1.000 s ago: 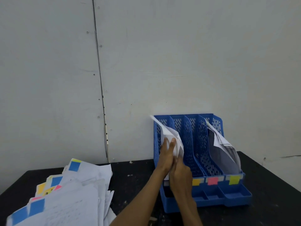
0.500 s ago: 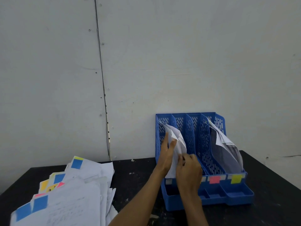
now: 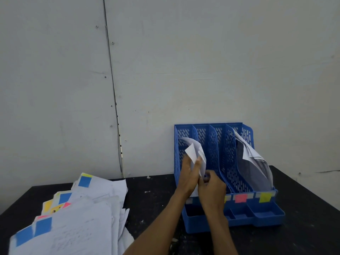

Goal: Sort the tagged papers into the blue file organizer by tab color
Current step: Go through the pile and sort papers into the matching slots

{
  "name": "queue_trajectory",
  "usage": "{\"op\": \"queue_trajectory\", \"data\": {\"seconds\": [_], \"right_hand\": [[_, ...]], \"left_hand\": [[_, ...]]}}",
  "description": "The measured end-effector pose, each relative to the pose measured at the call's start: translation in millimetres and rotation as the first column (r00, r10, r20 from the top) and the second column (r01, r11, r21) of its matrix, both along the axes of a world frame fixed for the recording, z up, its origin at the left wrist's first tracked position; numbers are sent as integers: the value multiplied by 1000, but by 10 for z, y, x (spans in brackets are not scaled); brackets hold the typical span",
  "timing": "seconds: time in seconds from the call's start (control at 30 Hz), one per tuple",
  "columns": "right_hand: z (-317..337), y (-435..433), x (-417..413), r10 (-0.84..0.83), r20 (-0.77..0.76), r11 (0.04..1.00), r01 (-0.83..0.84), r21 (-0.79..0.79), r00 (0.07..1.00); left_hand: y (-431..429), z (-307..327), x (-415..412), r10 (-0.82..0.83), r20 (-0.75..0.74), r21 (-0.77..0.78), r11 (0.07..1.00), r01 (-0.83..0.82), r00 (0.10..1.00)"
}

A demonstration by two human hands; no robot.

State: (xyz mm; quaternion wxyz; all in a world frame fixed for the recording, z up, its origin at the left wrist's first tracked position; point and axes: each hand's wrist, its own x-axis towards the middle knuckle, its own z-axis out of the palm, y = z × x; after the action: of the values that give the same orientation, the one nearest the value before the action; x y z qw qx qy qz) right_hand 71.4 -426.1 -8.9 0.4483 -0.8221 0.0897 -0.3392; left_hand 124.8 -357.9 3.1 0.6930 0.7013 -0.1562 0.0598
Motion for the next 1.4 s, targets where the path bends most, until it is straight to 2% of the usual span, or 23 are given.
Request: {"op": "queue_trajectory", "data": {"seconds": [0.07,0.17,0.4,0.57,0.67,0.77,0.9,0.97,1.03,1.13,1.27,1.33,1.4], "right_hand": [[-40,32,18,51,107,999,-49,-24,993],[-4,93,2,28,214,999,-21,-31,976],[-18,112,-34,-16,273,997,35,-66,962],[-92,96,-24,-30,198,999,35,-26,980],[-91,51,-13,-36,155,999,34,15,987],[38,44,-70,-33,182,997,21,68,983],[247,251,-232,-26,296,999,36,-29,955],[268,499,-364,33,320,998,-13,-64,947],[196,788,-478,110,253,993,-92,-79,961],[-3,1324,-610,245,44,967,-241,-79,969],[-274,2088,-891,406,-323,894,-445,-53,855],[-390,2407,-999,341,-489,889,-445,-110,803],[-464,2584,-1063,194,-576,885,-395,-246,794]], "left_hand": [[3,29,-26,-33,5,62,998,32,999],[6,67,-32,-105,-20,126,986,107,994],[28,111,-98,-168,-56,124,977,174,984],[89,142,-91,-221,-73,250,940,232,973],[189,146,-126,-129,-71,235,962,142,989],[415,208,-221,-45,7,121,992,44,999],[1010,180,-393,134,141,172,972,-157,981],[1420,145,-507,247,175,176,945,-277,953],[1822,82,-627,350,203,191,902,-387,915],[2425,-160,-826,527,150,281,788,-547,836],[3076,-580,-1183,692,92,481,598,-641,716],[3308,-708,-1361,771,94,539,492,-684,629],[3433,-778,-1475,801,101,600,425,-678,590]]}}
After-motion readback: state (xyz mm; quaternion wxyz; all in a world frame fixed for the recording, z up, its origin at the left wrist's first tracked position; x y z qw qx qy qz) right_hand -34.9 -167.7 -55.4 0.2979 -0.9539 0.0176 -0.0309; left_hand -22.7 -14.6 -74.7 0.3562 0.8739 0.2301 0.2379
